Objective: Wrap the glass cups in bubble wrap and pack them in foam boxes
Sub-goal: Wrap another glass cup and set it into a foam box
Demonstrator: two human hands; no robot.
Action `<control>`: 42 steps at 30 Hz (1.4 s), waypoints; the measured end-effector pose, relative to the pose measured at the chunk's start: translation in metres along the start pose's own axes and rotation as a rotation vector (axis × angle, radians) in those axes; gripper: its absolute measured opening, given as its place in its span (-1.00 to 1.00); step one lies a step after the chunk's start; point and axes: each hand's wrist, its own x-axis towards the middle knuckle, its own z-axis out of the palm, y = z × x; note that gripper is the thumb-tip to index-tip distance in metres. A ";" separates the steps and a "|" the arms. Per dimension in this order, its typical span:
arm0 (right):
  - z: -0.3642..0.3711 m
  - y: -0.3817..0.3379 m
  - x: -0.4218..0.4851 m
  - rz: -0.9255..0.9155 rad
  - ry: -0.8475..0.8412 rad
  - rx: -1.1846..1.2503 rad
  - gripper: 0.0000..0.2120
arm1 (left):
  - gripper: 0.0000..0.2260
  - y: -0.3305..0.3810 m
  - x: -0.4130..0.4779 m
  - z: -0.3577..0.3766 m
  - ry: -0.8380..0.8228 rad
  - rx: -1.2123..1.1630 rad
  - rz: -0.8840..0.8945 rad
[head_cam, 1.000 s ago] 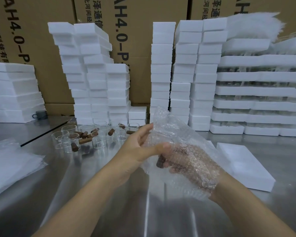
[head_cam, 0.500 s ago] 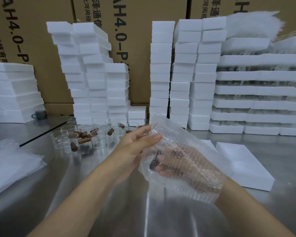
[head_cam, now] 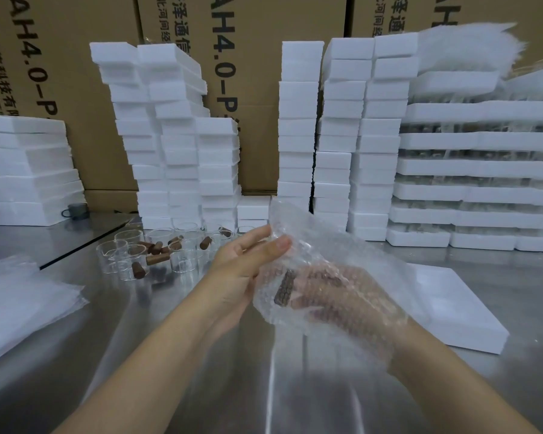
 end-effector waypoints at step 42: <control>-0.011 -0.022 -0.011 -0.416 0.229 0.075 -0.62 | -0.73 0.005 -0.008 0.010 -0.117 -0.152 -0.122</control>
